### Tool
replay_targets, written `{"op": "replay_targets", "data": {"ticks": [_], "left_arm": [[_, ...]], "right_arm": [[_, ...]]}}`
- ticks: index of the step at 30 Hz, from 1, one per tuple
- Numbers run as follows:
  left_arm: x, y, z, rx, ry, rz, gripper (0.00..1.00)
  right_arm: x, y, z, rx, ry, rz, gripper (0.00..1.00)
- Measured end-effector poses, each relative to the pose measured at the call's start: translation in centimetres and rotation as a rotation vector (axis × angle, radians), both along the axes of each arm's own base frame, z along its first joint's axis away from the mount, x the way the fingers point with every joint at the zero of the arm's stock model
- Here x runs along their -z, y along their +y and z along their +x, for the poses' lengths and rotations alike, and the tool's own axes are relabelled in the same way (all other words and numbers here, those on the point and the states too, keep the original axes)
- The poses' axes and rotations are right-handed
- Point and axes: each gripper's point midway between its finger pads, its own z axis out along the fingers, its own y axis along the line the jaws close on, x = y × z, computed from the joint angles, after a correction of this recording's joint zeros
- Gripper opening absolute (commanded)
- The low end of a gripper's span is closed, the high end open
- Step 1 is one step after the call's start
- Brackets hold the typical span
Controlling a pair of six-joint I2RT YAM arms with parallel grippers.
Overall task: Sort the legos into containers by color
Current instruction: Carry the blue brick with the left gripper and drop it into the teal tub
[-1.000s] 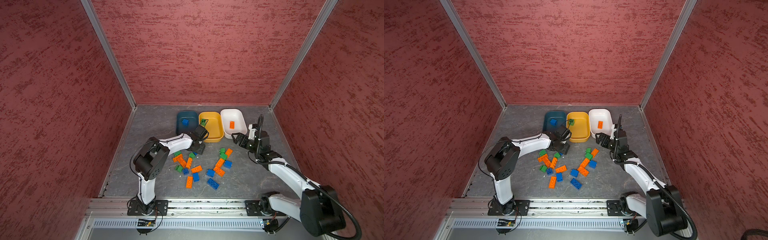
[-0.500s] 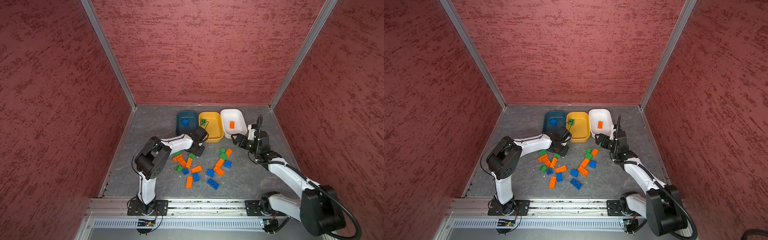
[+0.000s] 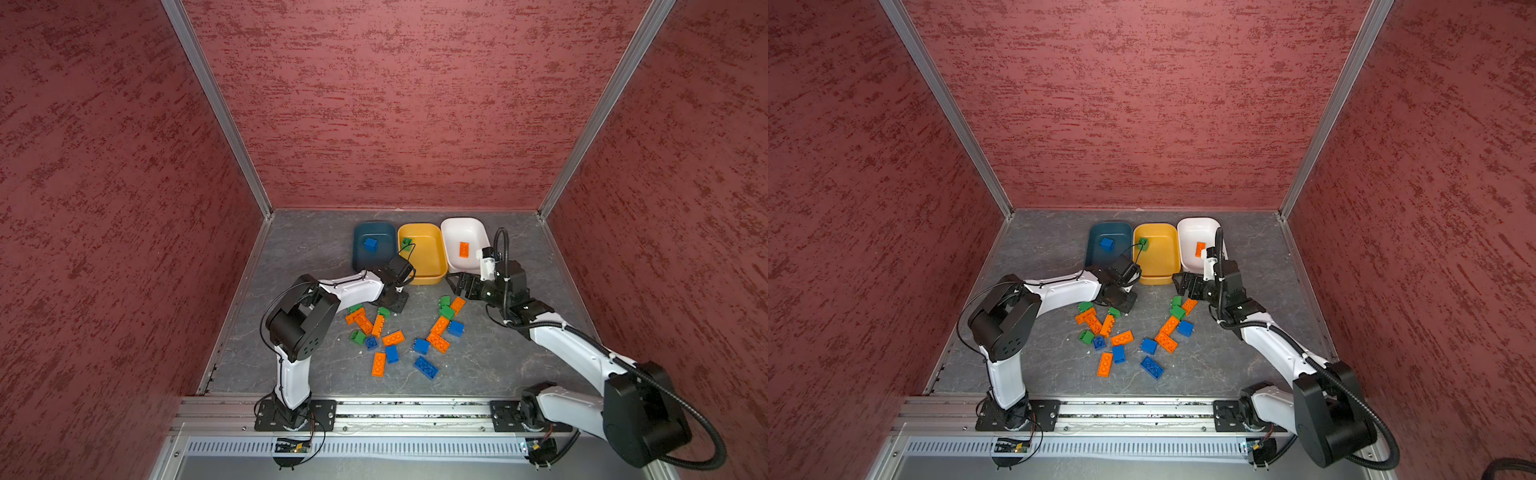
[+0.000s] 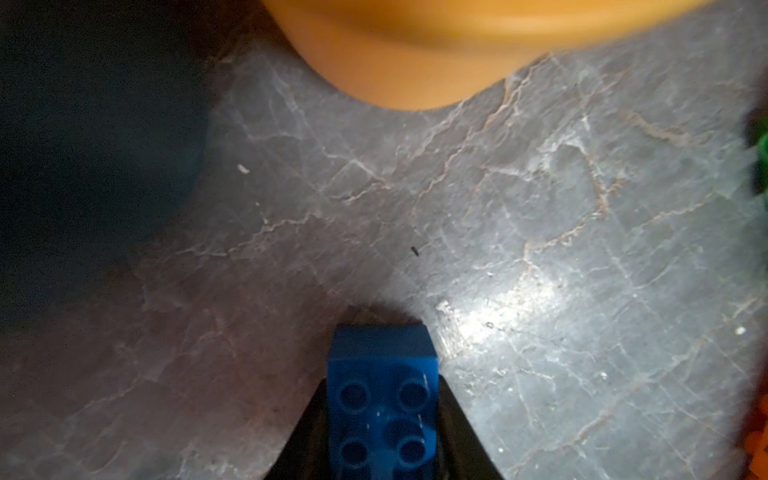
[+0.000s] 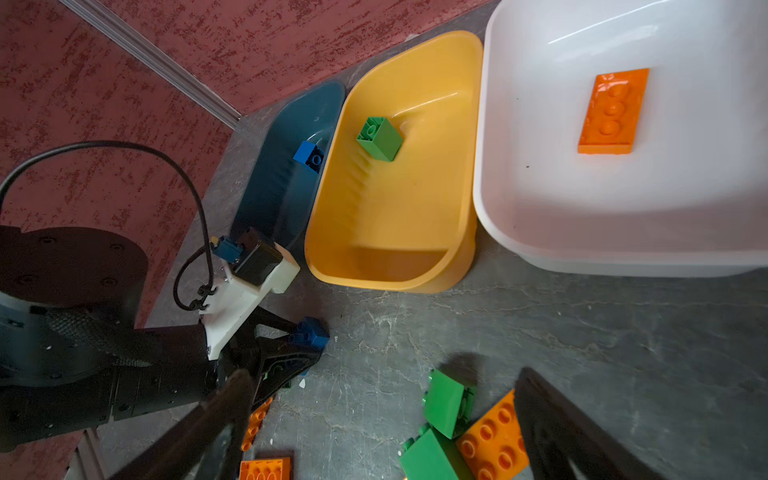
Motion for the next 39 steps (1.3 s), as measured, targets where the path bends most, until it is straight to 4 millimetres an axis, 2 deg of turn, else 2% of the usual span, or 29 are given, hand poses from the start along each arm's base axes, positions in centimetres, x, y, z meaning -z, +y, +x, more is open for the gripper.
{"op": "replay_targets", "data": {"ticks": [3,5,9,15,21,24,28,35,39], "left_arm": [[-0.4,0.4,-0.6,-0.008,-0.001,-0.013,0.1],[-1.3,0.4,-0.8,-0.016,-0.013,-0.033,0.09],[-4.9,0.0,0.2,-0.045,-0.077,-0.116,0.08],[-10.5,0.5,4.0,-0.14,-0.195,-0.225,0.08],[-13.2,3.2,8.8,-0.291,-0.283,-0.275,0.08],[-13.3,4.7,11.5,-0.384,-0.313,-0.27,0.08],[-11.5,6.4,14.6,-0.497,-0.316,-0.24,0.09],[-8.5,7.5,18.5,-0.61,-0.296,-0.176,0.13],[-7.8,7.7,19.5,-0.639,-0.288,-0.157,0.14]], "right_arm": [[0.3,0.4,0.0,-0.011,0.005,-0.002,0.99],[0.2,0.6,0.0,-0.015,0.005,-0.003,0.99],[-0.2,0.8,0.2,-0.018,-0.009,-0.001,0.99],[-0.2,0.6,0.4,-0.003,-0.014,-0.008,0.99],[-0.1,0.4,0.5,0.008,-0.015,-0.014,0.99],[0.1,0.4,0.6,0.013,-0.011,-0.016,0.99],[0.2,0.3,0.7,0.019,-0.008,-0.019,0.99],[-0.3,0.1,1.2,0.038,-0.017,-0.025,0.99],[-0.7,0.1,1.4,0.045,-0.026,-0.026,0.99]]}}
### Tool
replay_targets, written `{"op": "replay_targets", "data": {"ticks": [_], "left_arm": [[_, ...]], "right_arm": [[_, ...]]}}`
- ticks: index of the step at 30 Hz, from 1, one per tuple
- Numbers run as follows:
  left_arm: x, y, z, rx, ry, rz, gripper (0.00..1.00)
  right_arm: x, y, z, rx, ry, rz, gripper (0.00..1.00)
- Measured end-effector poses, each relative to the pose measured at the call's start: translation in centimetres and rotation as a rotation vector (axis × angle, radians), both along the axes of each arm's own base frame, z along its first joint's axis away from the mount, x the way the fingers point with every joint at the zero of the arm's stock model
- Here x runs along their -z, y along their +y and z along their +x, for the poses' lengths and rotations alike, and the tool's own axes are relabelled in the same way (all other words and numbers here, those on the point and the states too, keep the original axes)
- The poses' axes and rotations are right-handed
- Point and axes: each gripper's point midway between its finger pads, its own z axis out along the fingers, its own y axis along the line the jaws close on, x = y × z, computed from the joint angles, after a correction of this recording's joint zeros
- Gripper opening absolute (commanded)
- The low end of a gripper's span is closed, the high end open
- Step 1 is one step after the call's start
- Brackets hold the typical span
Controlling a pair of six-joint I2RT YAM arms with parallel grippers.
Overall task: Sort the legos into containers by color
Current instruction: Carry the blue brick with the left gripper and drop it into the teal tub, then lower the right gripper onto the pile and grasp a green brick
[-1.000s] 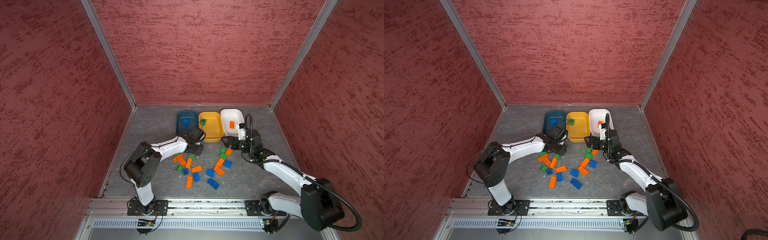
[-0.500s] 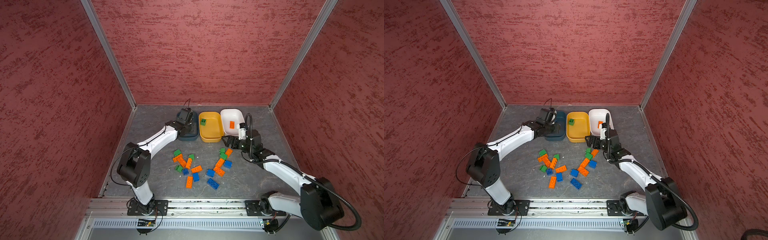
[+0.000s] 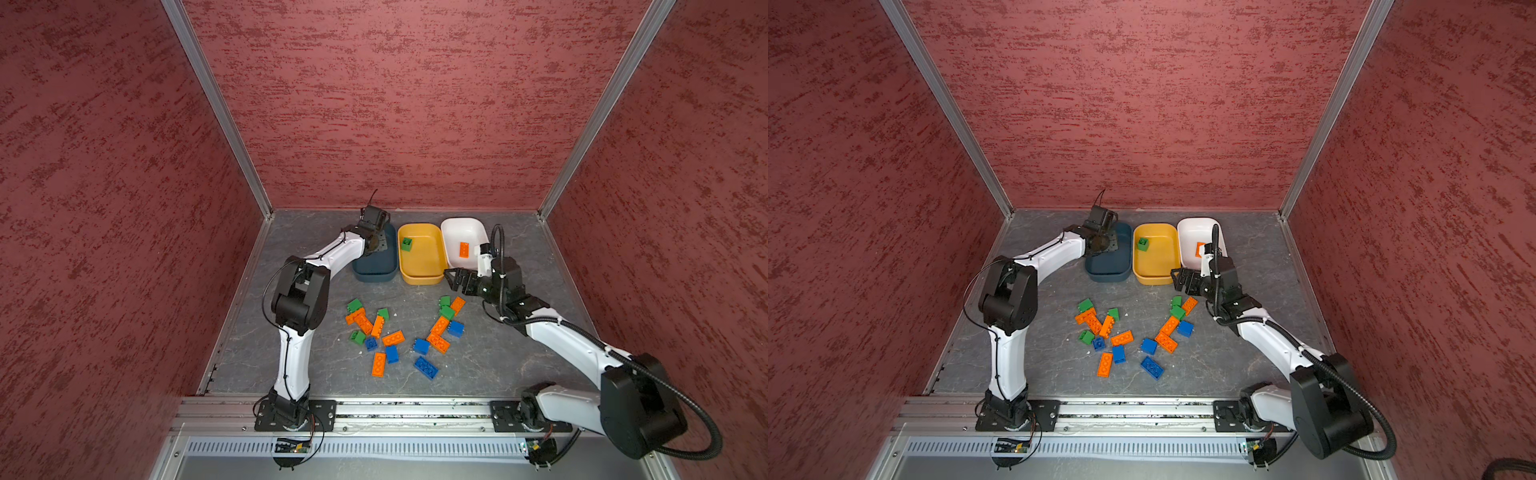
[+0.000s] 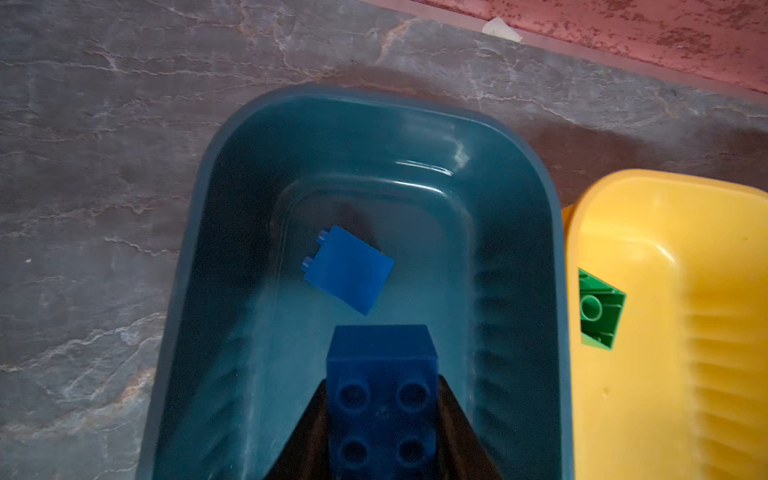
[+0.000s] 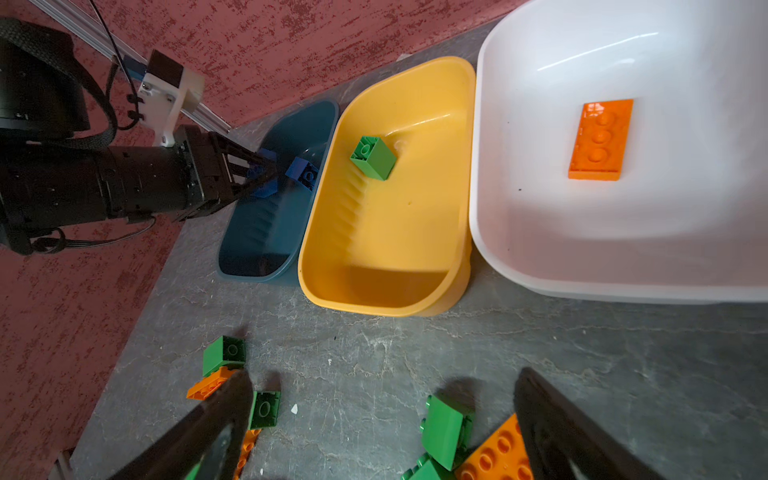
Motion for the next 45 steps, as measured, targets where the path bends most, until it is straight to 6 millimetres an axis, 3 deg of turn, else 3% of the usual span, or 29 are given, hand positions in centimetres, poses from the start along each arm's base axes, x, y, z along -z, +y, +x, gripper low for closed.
{"op": "replay_targets", "data": {"ticks": [7,8,13,15,19,25,33,38,45], "left_arm": [[0.4,-1.9,0.3,0.048,0.012,-0.029,0.25],[0.4,-2.2,0.4,0.058,0.011,-0.028,0.3],[0.5,-3.3,0.1,0.085,0.015,-0.023,0.81],[0.5,-3.5,0.0,0.095,0.011,-0.019,0.91],[0.6,-3.8,-0.2,0.111,0.005,-0.013,1.0],[0.0,-4.5,-1.1,0.131,-0.017,-0.02,0.99],[-3.0,-5.5,-3.9,0.165,-0.094,-0.039,0.99],[-4.5,-5.0,-6.9,0.164,-0.159,-0.012,0.99],[-4.8,-5.5,-10.8,0.18,-0.209,-0.032,0.99]], "right_arm": [[0.2,-0.3,0.1,0.017,0.005,-0.006,0.99],[0.2,-0.3,0.1,0.019,0.007,-0.005,0.99],[0.1,-0.3,0.0,0.019,0.007,-0.006,0.99],[0.0,-0.3,0.0,0.019,0.005,-0.006,0.99],[0.0,-0.3,-0.1,0.014,0.002,-0.011,0.99],[0.1,-0.1,-0.3,-0.004,-0.004,-0.024,0.99],[0.7,1.3,-1.2,-0.069,0.0,-0.051,0.98],[2.4,3.0,-2.9,-0.134,0.047,-0.106,0.98],[5.7,3.7,-5.4,-0.165,0.164,-0.198,0.99]]}}
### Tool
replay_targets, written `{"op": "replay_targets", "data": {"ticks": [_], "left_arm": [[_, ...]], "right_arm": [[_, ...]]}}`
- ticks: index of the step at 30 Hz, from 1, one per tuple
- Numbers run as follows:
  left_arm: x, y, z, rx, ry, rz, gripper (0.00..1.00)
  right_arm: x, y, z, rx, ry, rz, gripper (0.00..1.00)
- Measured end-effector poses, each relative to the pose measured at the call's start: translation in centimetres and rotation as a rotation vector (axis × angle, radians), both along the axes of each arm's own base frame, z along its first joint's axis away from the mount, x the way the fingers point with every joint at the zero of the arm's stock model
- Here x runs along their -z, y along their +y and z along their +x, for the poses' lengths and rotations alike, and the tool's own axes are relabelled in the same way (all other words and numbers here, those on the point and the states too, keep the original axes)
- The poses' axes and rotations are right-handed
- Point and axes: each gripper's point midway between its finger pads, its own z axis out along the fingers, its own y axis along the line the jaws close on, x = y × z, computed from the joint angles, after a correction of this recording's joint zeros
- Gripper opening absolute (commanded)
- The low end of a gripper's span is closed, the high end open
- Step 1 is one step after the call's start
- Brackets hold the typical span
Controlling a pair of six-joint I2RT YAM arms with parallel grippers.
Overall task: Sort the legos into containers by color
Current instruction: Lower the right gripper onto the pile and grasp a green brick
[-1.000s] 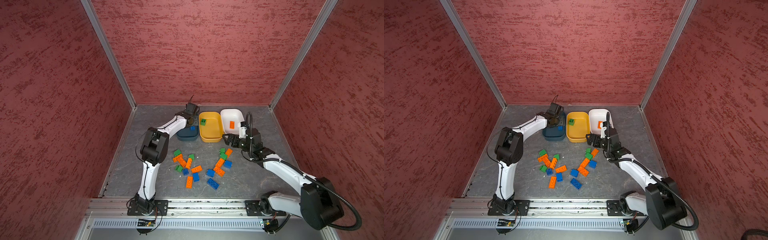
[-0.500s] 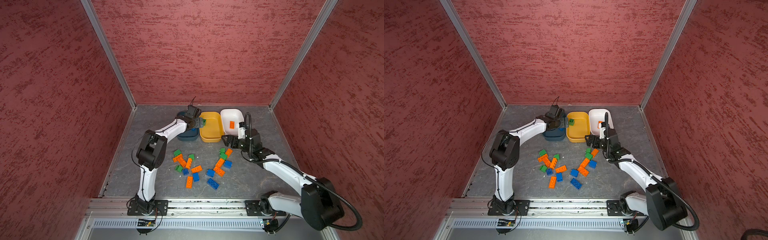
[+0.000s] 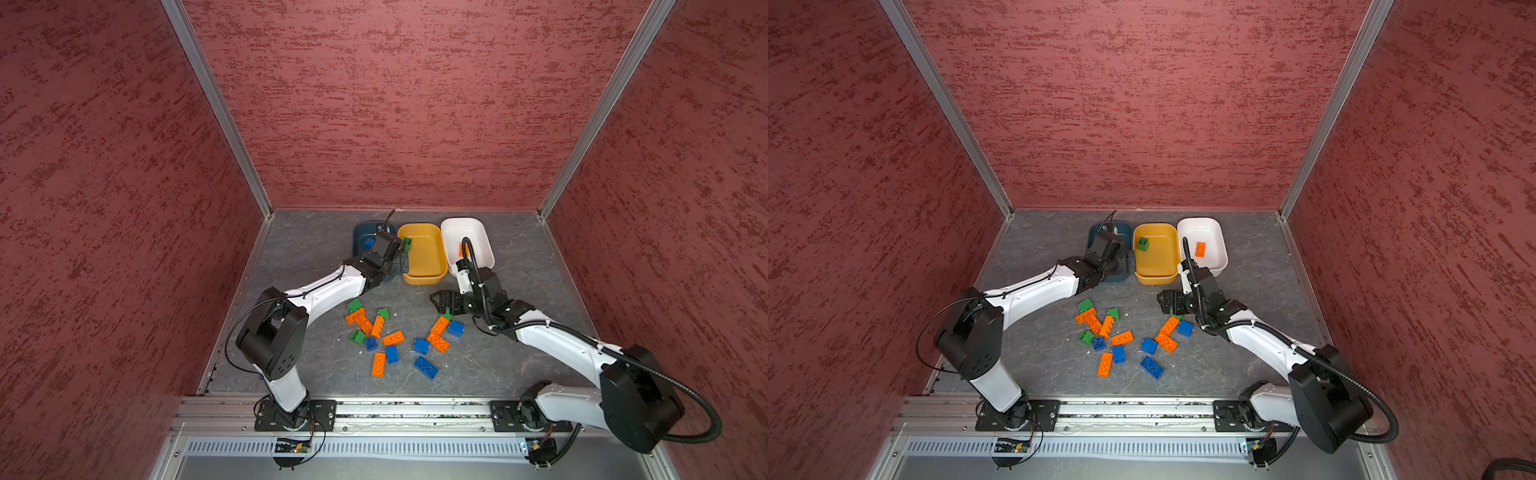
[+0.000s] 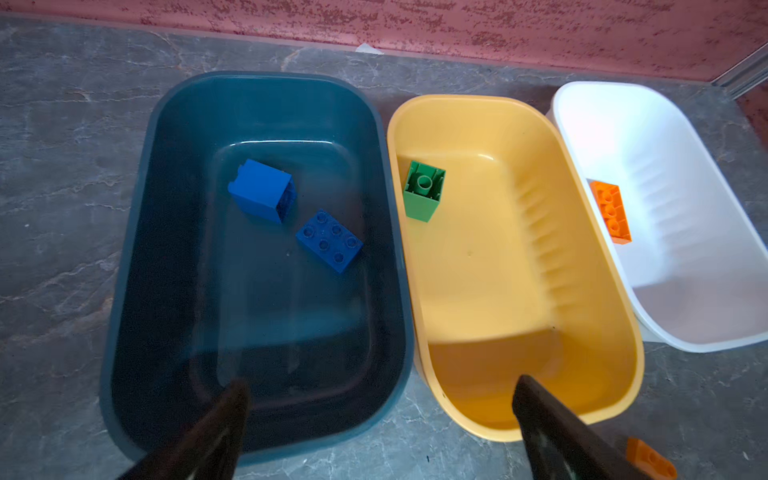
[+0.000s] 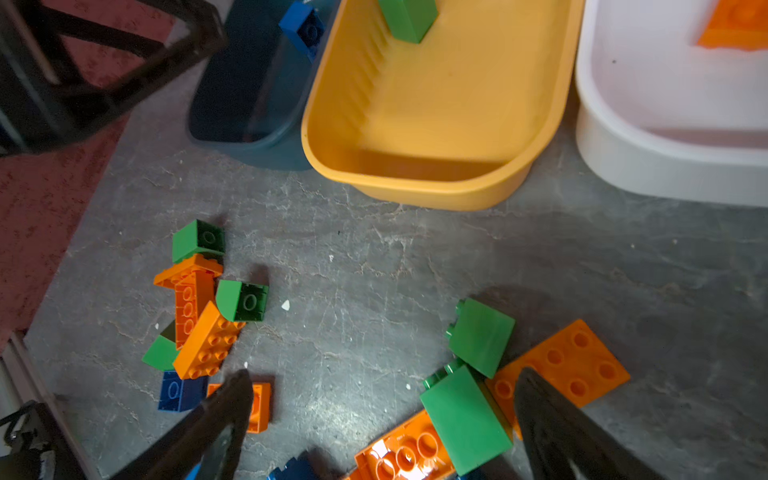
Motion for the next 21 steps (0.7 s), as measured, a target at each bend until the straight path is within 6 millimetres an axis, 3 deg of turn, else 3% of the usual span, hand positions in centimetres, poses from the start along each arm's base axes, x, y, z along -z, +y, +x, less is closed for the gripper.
{"op": "replay_targets", "data": {"ticks": [4,12,21], "left_arm": [[0.7,0.0,-1.4,-0.019,-0.008,-0.024,1.0],[1.1,-0.3,-1.6,-0.045,-0.003,-0.056,1.0],[1.3,-0.3,-1.6,-0.057,0.003,-0.071,1.0]], "right_arm": [[2.6,-1.2,-1.5,0.061,0.109,-0.081,0.94],[5.8,-2.7,-3.3,0.108,0.247,-0.206,0.78],[6.0,-1.1,-0.4,0.031,0.195,-0.293,0.66]]}}
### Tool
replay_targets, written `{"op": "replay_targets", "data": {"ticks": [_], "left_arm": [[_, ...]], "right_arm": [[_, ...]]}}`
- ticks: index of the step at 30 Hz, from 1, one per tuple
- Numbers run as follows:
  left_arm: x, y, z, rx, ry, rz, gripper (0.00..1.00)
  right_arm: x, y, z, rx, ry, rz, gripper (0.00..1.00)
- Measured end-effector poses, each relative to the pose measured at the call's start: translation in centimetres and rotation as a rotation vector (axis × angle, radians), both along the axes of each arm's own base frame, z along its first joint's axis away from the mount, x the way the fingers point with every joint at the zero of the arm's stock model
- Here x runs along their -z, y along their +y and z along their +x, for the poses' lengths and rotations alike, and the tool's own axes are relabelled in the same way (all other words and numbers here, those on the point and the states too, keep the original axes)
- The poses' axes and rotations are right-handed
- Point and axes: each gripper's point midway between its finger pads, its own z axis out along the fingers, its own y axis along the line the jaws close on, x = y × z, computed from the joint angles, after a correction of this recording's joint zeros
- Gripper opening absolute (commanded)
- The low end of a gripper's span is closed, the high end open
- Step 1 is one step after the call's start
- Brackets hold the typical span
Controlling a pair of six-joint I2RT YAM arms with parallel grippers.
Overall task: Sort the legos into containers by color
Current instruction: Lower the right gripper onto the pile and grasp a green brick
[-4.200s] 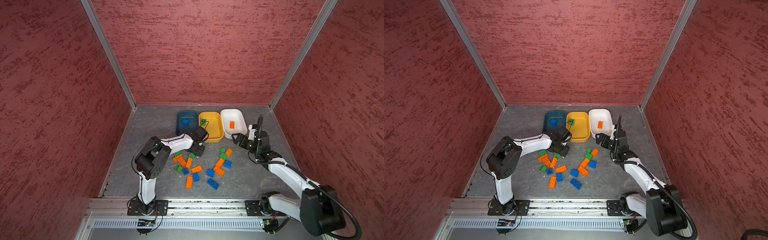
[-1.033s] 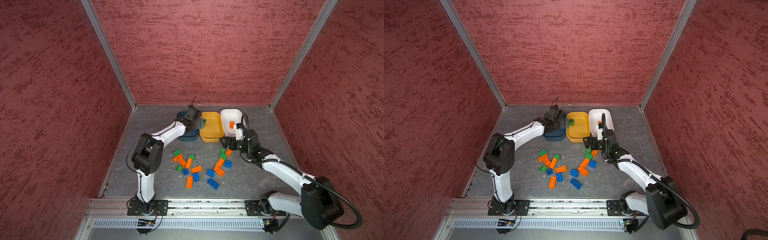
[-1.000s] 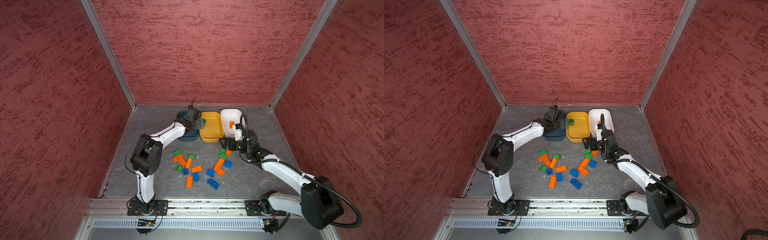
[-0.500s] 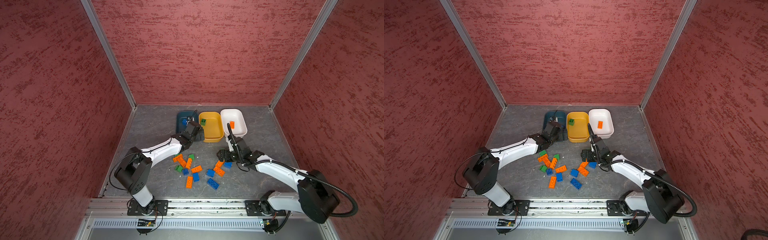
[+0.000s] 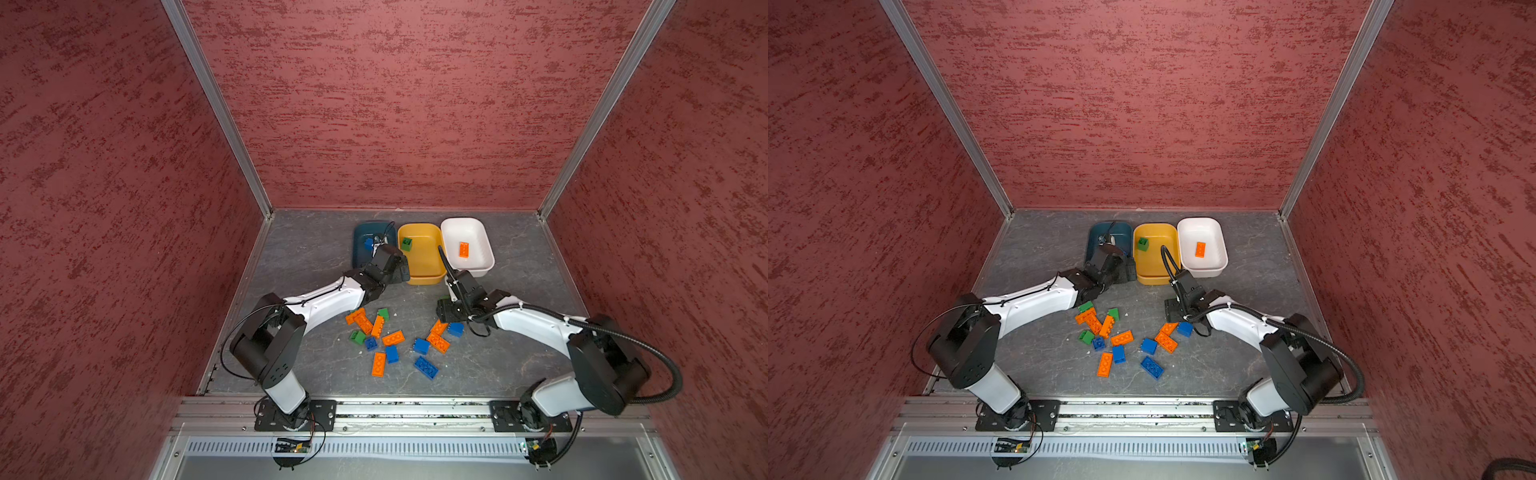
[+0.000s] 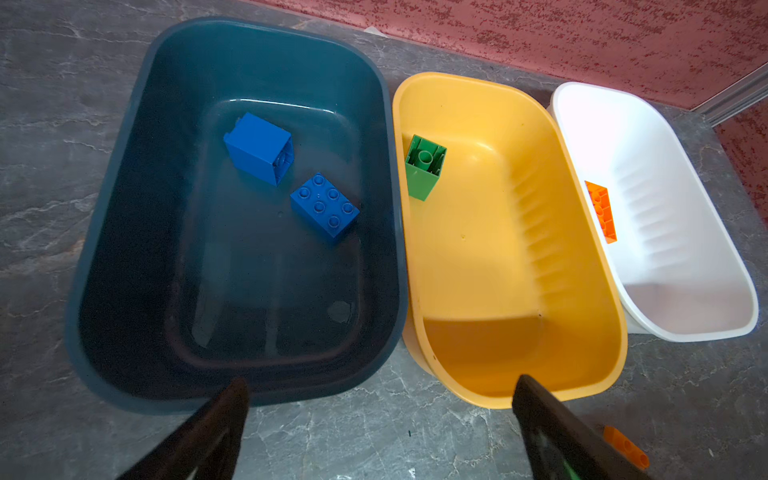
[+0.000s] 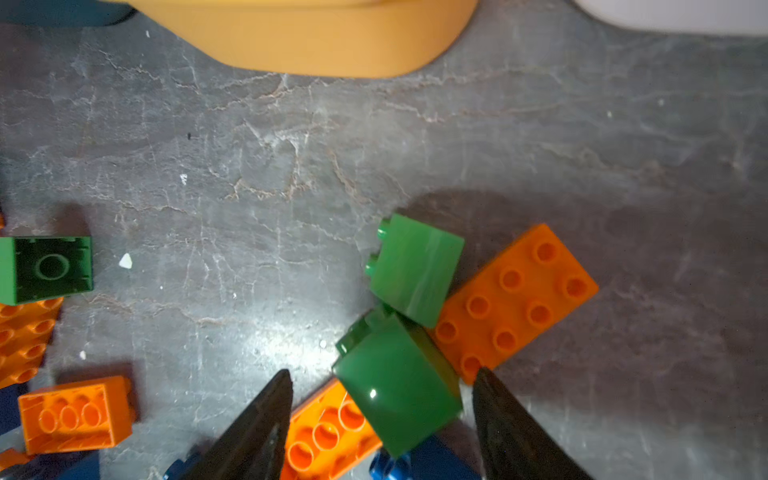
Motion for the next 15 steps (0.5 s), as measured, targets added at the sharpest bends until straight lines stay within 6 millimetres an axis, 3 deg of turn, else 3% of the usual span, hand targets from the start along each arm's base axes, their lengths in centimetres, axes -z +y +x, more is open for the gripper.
{"op": "replay_targets", "data": {"ticks": [8,15], "left_arm": [[0.0,0.0,0.0,-0.005,0.001,-0.005,0.99],[0.4,0.0,0.0,-0.006,0.009,-0.001,1.0]], "right_arm": [[1.7,0.1,0.5,-0.084,0.012,-0.098,0.54],[1.6,0.3,0.5,-0.106,0.0,-0.109,0.42]]}}
